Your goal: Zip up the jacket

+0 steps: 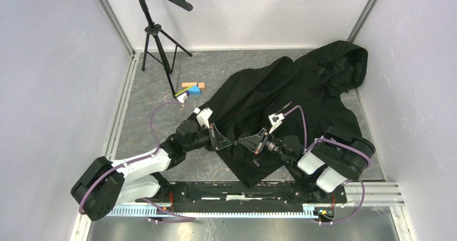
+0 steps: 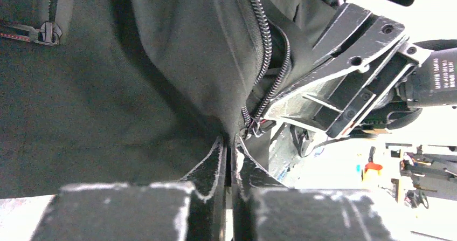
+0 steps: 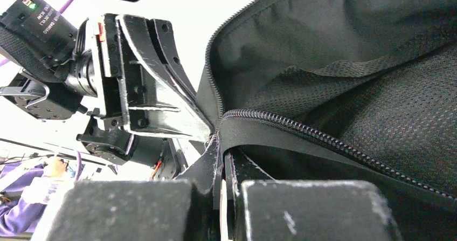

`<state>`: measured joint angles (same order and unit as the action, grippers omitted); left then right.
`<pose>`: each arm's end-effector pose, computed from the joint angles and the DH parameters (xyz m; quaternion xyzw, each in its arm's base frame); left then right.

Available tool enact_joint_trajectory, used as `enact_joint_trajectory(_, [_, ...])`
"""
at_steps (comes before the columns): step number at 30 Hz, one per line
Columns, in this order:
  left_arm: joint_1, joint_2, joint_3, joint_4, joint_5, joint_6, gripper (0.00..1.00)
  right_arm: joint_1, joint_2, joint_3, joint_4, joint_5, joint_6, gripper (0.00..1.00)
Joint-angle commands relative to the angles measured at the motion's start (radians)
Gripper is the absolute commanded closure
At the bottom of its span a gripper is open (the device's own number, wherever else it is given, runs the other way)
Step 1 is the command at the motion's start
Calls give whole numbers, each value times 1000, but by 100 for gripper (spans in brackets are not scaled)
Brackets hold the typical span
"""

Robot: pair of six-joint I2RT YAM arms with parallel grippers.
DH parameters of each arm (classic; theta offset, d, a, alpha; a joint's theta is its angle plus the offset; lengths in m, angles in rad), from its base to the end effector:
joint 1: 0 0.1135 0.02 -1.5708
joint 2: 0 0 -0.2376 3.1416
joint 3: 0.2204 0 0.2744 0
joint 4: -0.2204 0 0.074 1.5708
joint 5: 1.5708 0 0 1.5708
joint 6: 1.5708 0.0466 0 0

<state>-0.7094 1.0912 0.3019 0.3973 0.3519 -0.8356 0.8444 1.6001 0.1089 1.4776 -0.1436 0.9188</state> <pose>0.1795 -0.1753 0.1315 0.0455 0.8229 -0.4862 0.2904 0.1466 0.1750 0.0872 -0.0239 0.7114 0.5731 0.4060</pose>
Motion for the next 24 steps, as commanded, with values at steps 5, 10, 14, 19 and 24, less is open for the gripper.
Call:
enact_joint_trajectory(5, [-7, 77, 74, -83, 44, 42, 98, 4, -23, 9, 331, 77, 45, 100])
enact_joint_trajectory(10, [-10, 21, 24, -44, 52, 53, 98, 4, -87, -15, 222, 159, 64, 100])
enact_joint_trajectory(14, [-15, 5, 18, -59, 51, 64, 98, 8, -131, -26, 161, 192, 72, 100])
enact_joint_trajectory(19, [-21, 3, 3, -77, 24, 49, 98, 10, -174, -12, -1, 236, 83, 100])
enact_joint_trajectory(24, [-24, -4, 1, -64, 45, 50, 98, 11, -182, 34, -120, 173, 20, 100])
